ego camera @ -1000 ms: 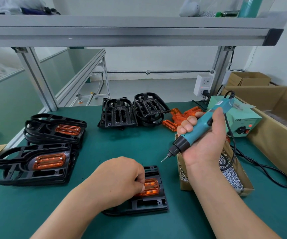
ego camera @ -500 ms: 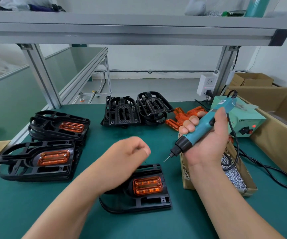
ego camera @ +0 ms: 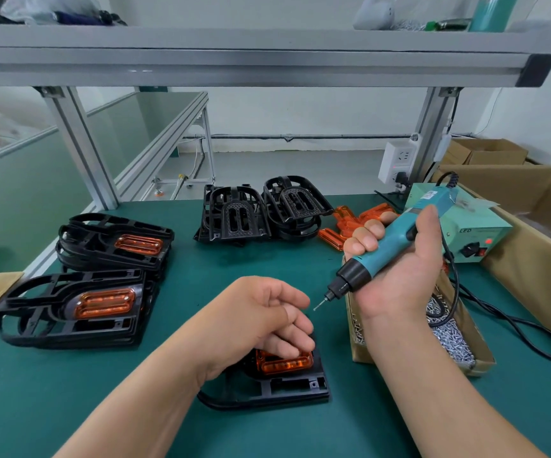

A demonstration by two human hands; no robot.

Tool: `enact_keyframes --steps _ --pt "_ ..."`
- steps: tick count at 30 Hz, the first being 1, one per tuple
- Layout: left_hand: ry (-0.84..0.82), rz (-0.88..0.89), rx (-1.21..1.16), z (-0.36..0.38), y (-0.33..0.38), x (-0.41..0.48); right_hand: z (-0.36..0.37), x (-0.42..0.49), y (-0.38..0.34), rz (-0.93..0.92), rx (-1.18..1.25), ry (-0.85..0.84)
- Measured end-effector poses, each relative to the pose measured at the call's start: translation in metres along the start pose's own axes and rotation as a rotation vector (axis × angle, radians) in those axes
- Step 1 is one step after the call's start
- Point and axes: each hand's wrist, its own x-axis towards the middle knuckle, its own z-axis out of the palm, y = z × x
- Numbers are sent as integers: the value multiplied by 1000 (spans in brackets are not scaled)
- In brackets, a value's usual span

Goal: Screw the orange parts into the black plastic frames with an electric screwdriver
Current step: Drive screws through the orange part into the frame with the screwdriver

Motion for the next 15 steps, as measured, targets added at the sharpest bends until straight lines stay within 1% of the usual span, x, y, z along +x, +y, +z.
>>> enact_keyframes --steps 4,9,15 --pt "-2 13 7 3 -3 3 1 -1 -1 -2 17 -1" --pt "38 40 98 5 -6 4 3 -2 0 -8 5 4" --pt "32 18 -65 6 -6 6 2 -1 -1 -19 3 11"
